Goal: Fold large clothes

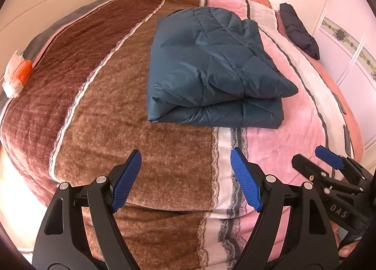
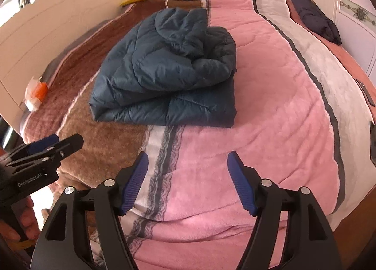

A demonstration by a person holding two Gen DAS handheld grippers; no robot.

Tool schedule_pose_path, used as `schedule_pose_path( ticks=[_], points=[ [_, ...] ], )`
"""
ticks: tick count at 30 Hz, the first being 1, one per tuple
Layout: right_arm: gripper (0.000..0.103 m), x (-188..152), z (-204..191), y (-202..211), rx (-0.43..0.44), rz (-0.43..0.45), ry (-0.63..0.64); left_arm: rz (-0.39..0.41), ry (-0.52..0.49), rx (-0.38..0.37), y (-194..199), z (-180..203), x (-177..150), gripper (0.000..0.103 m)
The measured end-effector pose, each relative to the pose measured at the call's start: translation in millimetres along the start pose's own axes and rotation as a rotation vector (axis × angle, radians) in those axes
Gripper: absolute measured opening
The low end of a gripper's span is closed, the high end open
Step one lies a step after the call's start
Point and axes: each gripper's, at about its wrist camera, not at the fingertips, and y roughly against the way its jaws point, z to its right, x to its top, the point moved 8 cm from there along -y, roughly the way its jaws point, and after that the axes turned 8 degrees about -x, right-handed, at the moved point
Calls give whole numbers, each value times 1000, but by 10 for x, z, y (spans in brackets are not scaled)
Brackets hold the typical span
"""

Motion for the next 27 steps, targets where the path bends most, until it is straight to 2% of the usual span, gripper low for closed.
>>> schedule_pose_path(
  ticks=[3, 9, 18, 27],
  points=[
    [81, -15, -20, -48, -13, -14, 13, -17, 6, -3, -69, -24, -4, 77],
    [81, 1, -48, -109, 15, -21, 11, -51, 23, -1, -197, -92, -28, 77],
    [81, -29, -33, -265, 3, -81, 15, -62, 32, 10, -261, -146, -33, 77],
    [81, -1, -28, -259, -9, -71, 40, -64, 24, 13, -276, -161, -22, 77]
  ],
)
